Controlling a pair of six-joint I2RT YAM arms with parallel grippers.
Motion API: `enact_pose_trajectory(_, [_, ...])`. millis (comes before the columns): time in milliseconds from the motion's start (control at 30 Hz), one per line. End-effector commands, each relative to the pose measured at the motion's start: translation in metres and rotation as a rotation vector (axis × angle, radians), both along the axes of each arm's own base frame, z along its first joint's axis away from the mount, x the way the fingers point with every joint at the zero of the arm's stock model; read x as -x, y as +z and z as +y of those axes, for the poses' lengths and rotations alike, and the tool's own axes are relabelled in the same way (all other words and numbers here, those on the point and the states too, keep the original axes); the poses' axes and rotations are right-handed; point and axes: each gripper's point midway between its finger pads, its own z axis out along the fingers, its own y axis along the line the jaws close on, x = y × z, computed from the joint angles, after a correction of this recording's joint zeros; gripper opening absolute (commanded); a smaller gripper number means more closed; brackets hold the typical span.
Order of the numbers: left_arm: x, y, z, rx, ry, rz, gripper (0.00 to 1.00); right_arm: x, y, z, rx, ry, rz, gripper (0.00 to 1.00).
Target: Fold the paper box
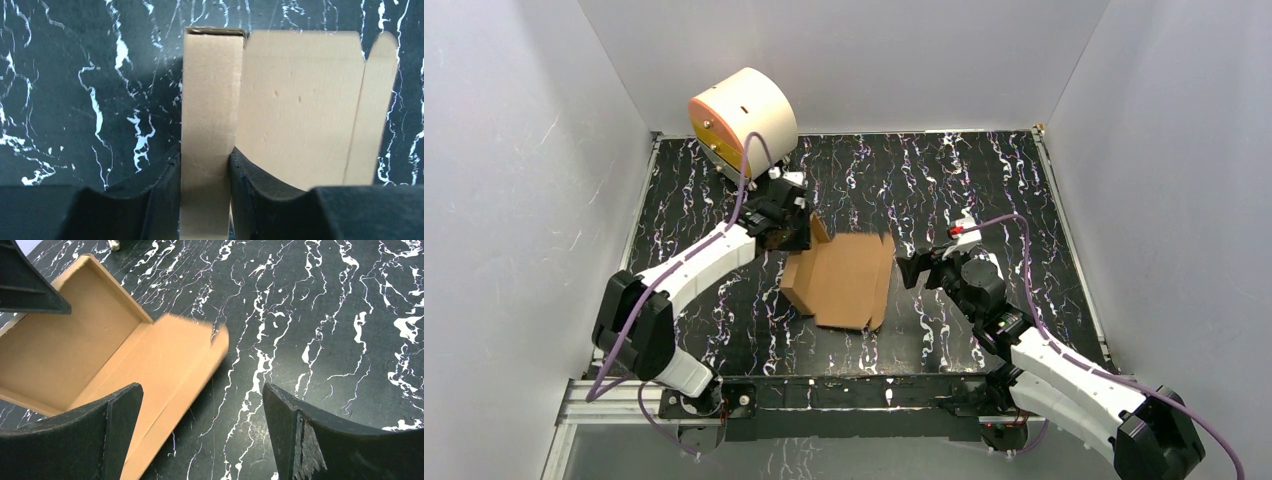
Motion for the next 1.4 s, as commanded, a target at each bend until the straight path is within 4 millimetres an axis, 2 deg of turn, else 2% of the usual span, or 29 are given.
enact_pose_trajectory(0, [0.006,0.004,0.001,0.222,0.054,0.021,0.32,-0.001,0.027,0.008,-0.017,0.042,-0.050,0.99])
enact_pose_trajectory(233, [0.006,0.003,0.021,0.517,0.169,0.023,0.31,-0.008,0.053,0.020,0.055,0.094,-0.008,0.99])
enact_pose_trajectory(400, [0.015,-0.015,0.026,0.720,0.237,0.059,0.31,-0.012,0.071,0.024,0.080,0.100,0.015,0.99])
enact_pose_trajectory(633, [0.032,-0.043,0.020,0.933,0.342,0.128,0.32,-0.011,0.081,0.032,0.114,0.148,0.062,0.99])
enact_pose_trajectory(733, [0.038,-0.053,0.015,1.007,0.386,0.165,0.36,-0.011,0.089,0.041,0.125,0.189,0.079,0.99])
enact_pose_trajectory(900, [0.049,-0.068,0.008,0.954,0.368,0.163,0.42,-0.013,0.106,0.064,0.142,0.301,0.088,0.98])
enact_pose_trajectory(1067, [0.058,-0.080,0.025,0.879,0.423,0.130,0.53,-0.013,0.111,0.088,0.157,0.407,0.164,0.99])
enact_pose_trajectory(1200, [0.060,-0.076,0.040,0.780,0.441,0.091,0.63,-0.007,0.117,0.104,0.160,0.464,0.183,0.99])
enact_pose_trajectory(1367, [0.063,-0.058,0.060,0.678,0.454,0.017,0.70,0.005,0.108,0.125,0.224,0.502,0.227,0.99])
